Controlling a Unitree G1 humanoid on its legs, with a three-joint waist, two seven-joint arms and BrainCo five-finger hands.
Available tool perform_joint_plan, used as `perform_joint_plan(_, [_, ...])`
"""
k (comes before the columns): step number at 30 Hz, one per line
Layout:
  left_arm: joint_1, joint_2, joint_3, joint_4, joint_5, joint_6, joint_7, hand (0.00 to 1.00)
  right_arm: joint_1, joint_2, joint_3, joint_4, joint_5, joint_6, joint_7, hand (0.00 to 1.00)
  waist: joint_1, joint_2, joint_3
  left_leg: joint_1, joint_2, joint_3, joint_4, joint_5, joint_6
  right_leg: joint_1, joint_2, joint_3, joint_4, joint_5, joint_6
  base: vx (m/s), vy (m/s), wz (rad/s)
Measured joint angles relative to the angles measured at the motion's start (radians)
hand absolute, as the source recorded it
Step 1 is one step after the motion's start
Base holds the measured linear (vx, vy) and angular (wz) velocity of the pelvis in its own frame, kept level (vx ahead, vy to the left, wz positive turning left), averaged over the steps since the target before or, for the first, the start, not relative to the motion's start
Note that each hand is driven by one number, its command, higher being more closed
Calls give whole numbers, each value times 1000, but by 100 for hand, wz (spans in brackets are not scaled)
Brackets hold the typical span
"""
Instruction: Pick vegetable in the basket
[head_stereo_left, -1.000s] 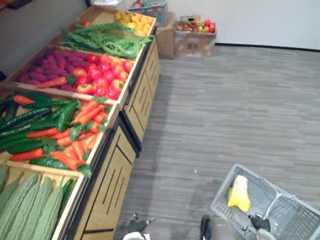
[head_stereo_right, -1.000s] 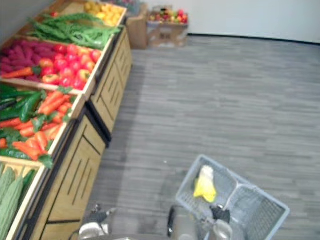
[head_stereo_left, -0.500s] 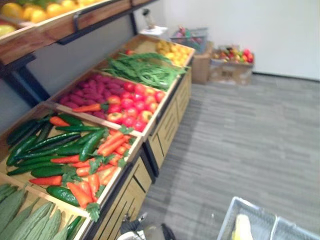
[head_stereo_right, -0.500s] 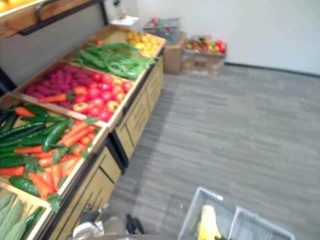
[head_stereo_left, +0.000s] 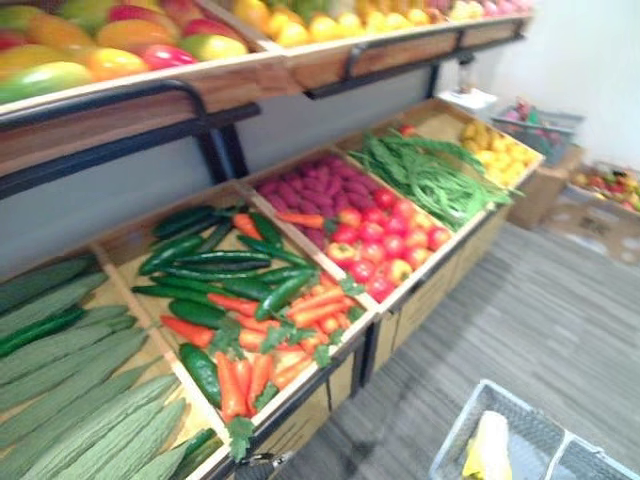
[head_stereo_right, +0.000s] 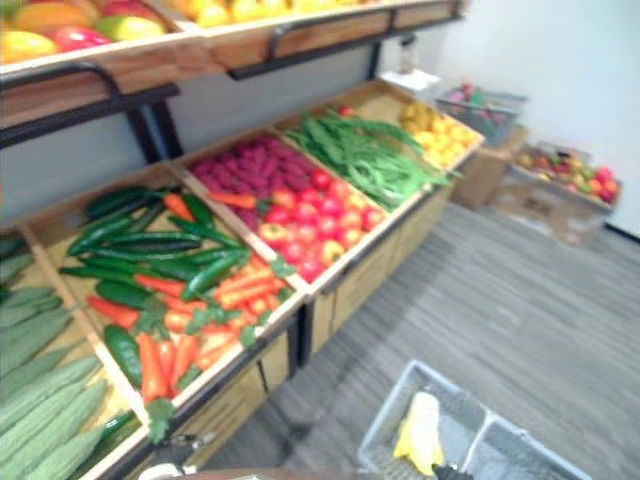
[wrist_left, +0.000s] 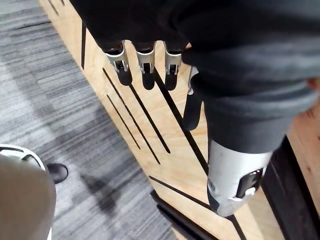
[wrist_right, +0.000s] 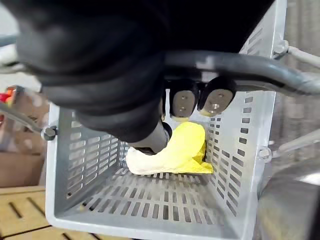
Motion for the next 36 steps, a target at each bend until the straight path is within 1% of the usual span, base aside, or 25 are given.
perform_joint_plan(1, [0, -2, 1, 0, 0, 0, 0, 0, 7, 0, -5, -8, 1, -3, -3, 100, 0, -5, 1, 9, 4, -25, 0, -2, -4, -22, -5, 2, -22, -11, -5, 268, -126, 147])
perform_joint_plan(2, [-3, -5, 5, -2, 0, -2, 1, 0, 19, 1, -7, -27, 2, -9, -6, 100, 1, -10, 4, 18, 16, -83, 10, -9, -16, -62, -14, 4, -92, -19, -18, 286, -183, 141])
perform_joint_plan(3, [-10, -9, 13, -3, -1, -2, 1, 0, 24, 5, -22, -32, 2, -14, -6, 100, 6, -1, 7, 36, 37, -129, 18, -9, -24, -80, -15, 17, -190, -31, -38, 297, -202, 134])
perform_joint_plan(4, [-10, -13, 21, -6, -1, -2, 1, 0, 24, 8, -30, -32, 1, -14, -7, 100, 9, 0, 11, 44, 47, -148, 19, -9, -26, -81, -12, 28, -247, -31, -38, 306, -240, 129])
perform_joint_plan(5, [-7, -17, 31, -14, -2, -5, 1, 0, 25, 20, -34, -31, 1, -12, -6, 100, 9, -1, 14, 47, 71, -182, 32, -14, -42, -77, -2, 66, -377, -29, -36, 226, -208, 103])
perform_joint_plan(6, [-5, -19, 35, -18, -2, -7, 1, 0, 24, 28, -34, -31, 1, -12, -6, 100, 9, -3, 15, 46, 85, -202, 41, -22, -56, -74, 4, 90, -447, -26, -35, 270, -297, 125])
perform_joint_plan(7, [-4, -24, 53, -27, -3, -12, 0, 0, 22, 39, -30, -26, 1, -11, -6, 100, 10, -11, 19, 44, 106, -239, 54, -41, -88, -57, 15, 141, -588, -12, -27, 313, -454, 118])
perform_joint_plan(8, [-4, -23, 72, -33, -4, -19, -1, 0, 21, 54, -11, -21, 1, -9, -5, 100, 12, -32, 30, 43, 116, -283, 79, -64, -126, -22, 16, 194, -725, 58, -25, 261, -398, 111])
perform_joint_plan(9, [-1, -19, 84, -35, -3, -21, -2, 0, 23, 65, 2, -18, 1, -9, -5, 100, 13, -54, 36, 43, 114, -299, 89, -82, -148, 0, 7, 221, -775, 135, -28, 295, -614, 109])
perform_joint_plan(10, [-6, -3, 102, -27, -7, -24, -9, 0, 22, 76, 25, 7, -5, -5, -4, 100, 23, -65, 38, 42, 148, -321, 119, -125, -180, 62, 17, 225, -799, 28, 57, 174, -450, 72])
perform_joint_plan(11, [-8, -10, 103, -25, -7, -25, -12, 0, 19, 71, 29, 12, -7, -2, -4, 100, 31, -61, 38, 41, 167, -323, 123, -131, -195, 69, 27, 207, -800, -4, 62, 215, -599, 68])
perform_joint_plan(12, [-13, -31, 112, -22, -8, -25, -19, 0, 11, 57, 29, 11, -8, 5, -1, 100, 37, -31, 40, 29, 193, -336, 135, -128, -217, 67, 48, 172, -779, -42, 54, 95, -309, 41])
perform_joint_plan(14, [-14, -46, 128, -21, -12, -24, -24, 0, 10, 42, 17, 7, -8, 12, 6, 100, 34, -14, 43, 23, 218, -342, 122, -108, -240, 67, 54, 124, -729, -91, 40, 116, -286, 75])
perform_joint_plan(16, [-13, -52, 166, -20, -41, -21, -26, 0, 20, 35, -20, 8, -7, 18, 15, 100, 32, -14, 42, 23, 226, -371, 100, -90, -260, 83, 50, 69, -693, -133, 40, 126, -246, 93])
perform_joint_plan(17, [-12, -64, 212, -22, -55, -20, -26, 0, 25, 35, -45, 11, -7, 22, 15, 100, 31, -13, 42, 24, 232, -392, 88, -78, -268, 101, 45, 29, -686, -152, 37, 129, -186, 70])
perform_joint_plan(19, [-8, -67, 239, -23, -86, -20, -26, 0, 20, 35, -66, 13, -8, 28, 17, 100, 38, -15, 39, 21, 242, -391, 64, -60, -276, 101, 51, 15, -690, -159, 31, 109, -111, 40])
perform_joint_plan(21, [1, -62, 264, -23, -90, -18, -26, 0, 10, 51, -98, 19, -9, 29, 31, 100, 34, -9, 28, 0, 255, -390, 28, -18, -283, 97, 65, -8, -720, -159, 27, 102, -70, 29])
perform_joint_plan(22, [6, -60, 270, -23, -90, -18, -26, 0, 12, 56, -115, 21, -9, 29, 34, 100, 31, -15, 23, -9, 257, -390, 22, -7, -284, 97, 66, -19, -727, -159, 27, 133, -69, 49])
perform_joint_plan(24, [18, -50, 287, -22, -112, -17, -26, 0, 7, 59, -183, 59, -7, 31, 34, 100, 6, -20, 18, -28, 263, -381, -3, 37, -289, 131, 73, -52, -760, -153, 18, 151, -54, 70])
perform_joint_plan(25, [21, -44, 288, -22, -118, -17, -26, 0, 7, 62, -200, 66, -4, 31, 34, 100, 2, -24, 17, -26, 263, -364, -12, 51, -288, 140, 73, -55, -766, -151, 15, 130, -35, 68])
perform_joint_plan(27, [24, -37, 288, -20, -125, -17, -25, 0, 5, 65, -260, 95, 4, 32, 33, 100, -7, -35, 11, -24, 258, -247, -33, 104, -281, 168, 68, -71, -785, -138, -5, 88, -13, 57])
perform_joint_plan(29, [27, -33, 286, -17, -125, -17, -23, 0, 5, 65, -277, 98, 8, 32, 33, 100, -7, -37, 6, -14, 252, -190, -55, 141, -271, 175, 67, -64, -793, -129, -19, 60, 6, 35])
perform_joint_plan(31, [27, -26, 287, -3, -125, -17, -18, 0, 5, 56, -280, 101, 10, 32, 33, 100, -8, -36, 6, -2, 251, -192, -76, 156, -269, 184, 70, -60, -799, -127, -22, 42, -17, 15])
perform_joint_plan(33, [28, -26, 299, 10, -125, -17, -3, 0, 5, 38, -287, 103, 8, 32, 34, 100, -8, -24, 1, 5, 250, -191, -88, 156, -269, 191, 71, -59, -810, -127, -22, 11, -8, 3])
perform_joint_plan(36, [27, -25, 359, 13, -129, -16, 70, 0, 7, 20, -341, 103, 2, 31, 30, 100, -22, -16, 3, 11, 243, -192, -118, 158, -266, 206, 67, -67, -827, -124, -16, -8, 26, 17])
